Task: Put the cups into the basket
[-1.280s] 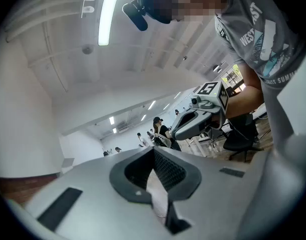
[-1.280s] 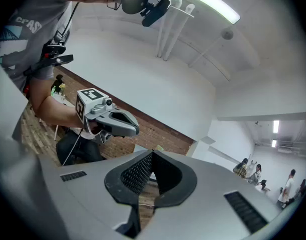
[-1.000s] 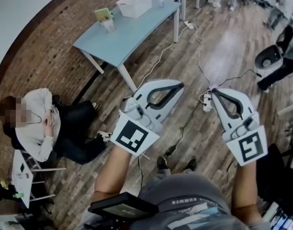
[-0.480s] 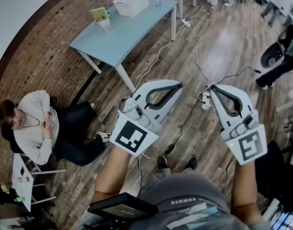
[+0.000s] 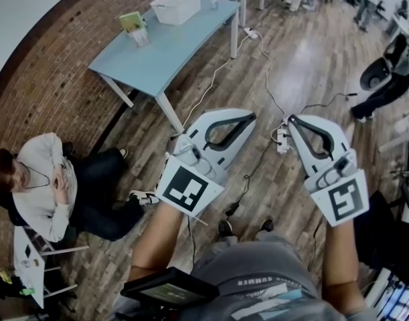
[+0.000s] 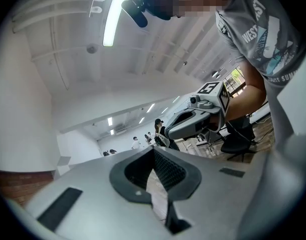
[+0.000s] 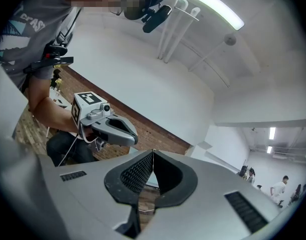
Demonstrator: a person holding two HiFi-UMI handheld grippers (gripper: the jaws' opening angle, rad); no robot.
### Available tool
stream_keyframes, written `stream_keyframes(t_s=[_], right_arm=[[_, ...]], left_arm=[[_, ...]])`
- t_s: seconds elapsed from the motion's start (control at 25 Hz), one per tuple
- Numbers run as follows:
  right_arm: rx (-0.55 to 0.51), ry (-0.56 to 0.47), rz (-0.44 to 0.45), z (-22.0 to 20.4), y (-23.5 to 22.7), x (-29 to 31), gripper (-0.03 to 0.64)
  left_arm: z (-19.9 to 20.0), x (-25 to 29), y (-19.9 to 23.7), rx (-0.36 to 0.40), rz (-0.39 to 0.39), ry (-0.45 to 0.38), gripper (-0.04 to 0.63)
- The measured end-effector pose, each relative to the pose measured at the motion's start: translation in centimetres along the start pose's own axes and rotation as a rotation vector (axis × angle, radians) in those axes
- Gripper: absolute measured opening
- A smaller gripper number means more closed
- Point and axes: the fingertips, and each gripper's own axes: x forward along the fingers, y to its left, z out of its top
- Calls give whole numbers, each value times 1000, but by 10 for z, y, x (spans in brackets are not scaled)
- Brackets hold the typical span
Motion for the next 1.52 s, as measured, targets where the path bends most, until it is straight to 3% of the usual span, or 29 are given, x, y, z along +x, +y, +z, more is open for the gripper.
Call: stream_keyframes(t_s=[0.24,0.48,0.76,1.12,1.52], right_arm=[[-14,-5,8,-4,-9,12,12],[-49,-55,-20,-31,-37,31,12],[-181,-129,-32,-55,-80,42,12],[-180,-196,33,-79,-119,58,12],[-132,-188,56,-92,-125,104,12]], left_arm=[[-9,16,5,-7,-8,0,0],[-30,52,14,11,34,32,0],[-55,103,33,88,101,61,0],[-67,148,52,130,155,122,0],[-90,153,84,132,142,148,0]])
